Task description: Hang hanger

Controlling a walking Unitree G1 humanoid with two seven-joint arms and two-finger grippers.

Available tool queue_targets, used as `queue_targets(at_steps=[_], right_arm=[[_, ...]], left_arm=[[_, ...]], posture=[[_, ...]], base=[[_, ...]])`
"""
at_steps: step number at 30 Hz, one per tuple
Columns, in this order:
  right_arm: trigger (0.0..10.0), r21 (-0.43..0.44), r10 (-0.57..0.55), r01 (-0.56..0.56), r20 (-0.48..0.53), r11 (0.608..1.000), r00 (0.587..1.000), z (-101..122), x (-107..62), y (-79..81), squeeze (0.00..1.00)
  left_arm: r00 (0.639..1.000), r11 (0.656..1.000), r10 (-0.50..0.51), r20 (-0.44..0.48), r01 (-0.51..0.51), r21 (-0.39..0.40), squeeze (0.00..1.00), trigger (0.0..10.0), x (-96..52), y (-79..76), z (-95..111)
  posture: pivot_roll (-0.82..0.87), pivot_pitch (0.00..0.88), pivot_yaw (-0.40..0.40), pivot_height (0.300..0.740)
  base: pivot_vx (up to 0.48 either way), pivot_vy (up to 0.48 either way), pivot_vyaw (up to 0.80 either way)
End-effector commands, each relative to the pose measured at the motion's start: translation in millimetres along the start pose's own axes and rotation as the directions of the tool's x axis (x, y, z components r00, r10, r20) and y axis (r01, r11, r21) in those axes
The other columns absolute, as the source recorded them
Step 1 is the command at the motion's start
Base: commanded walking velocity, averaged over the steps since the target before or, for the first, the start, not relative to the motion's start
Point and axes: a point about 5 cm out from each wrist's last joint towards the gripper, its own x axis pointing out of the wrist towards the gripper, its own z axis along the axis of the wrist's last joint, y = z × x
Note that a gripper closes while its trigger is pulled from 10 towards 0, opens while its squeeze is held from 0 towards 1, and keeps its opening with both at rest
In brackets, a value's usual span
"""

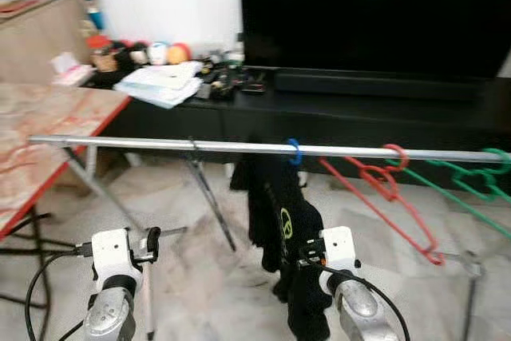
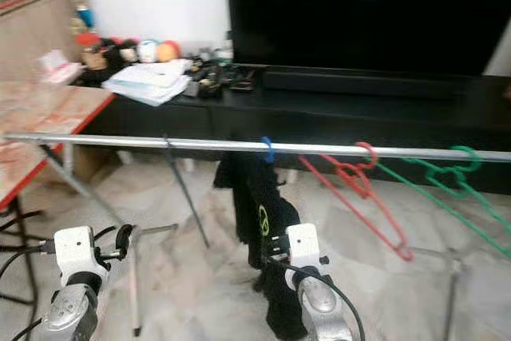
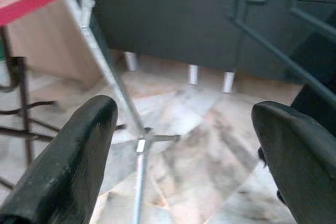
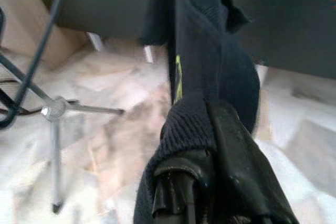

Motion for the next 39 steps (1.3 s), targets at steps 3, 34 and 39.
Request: queue_targets(at_steps=[3, 34, 39], right_arm=[[10.0, 0.019, -0.011, 0.010, 0.046, 1.000, 0.999, 8.6, 1.4, -2.9, 0.00], [10.0, 0.017, -0.029, 0.030, -0.056, 0.999, 0.998, -11.0, -5.9, -17.8, 0.00], [10.0, 0.020, -0.027, 0.028, -0.051, 0.999, 0.998, -10.3, -5.8, -18.2, 0.00]], left_arm=[[1.000, 1.000, -0.001, 0.002, 0.001, 0.007, 0.00, 10.0, -1.2, -0.3, 0.3], [0.999, 0.999, -0.033, 0.037, 0.032, 0.011, 0.00, 10.0, 0.3, -8.9, 8.0], [0.998, 1.000, -0.029, 0.047, 0.028, 0.014, 0.00, 10.0, 1.1, -7.7, 10.4]], posture=[[0.03, 0.035, 0.060, 0.740], [0.03, 0.047, 0.032, 0.740], [0.03, 0.049, 0.030, 0.740]], base=[[0.000, 0.000, 0.00], [0.000, -0.232, 0.00], [0.000, 0.000, 0.00]])
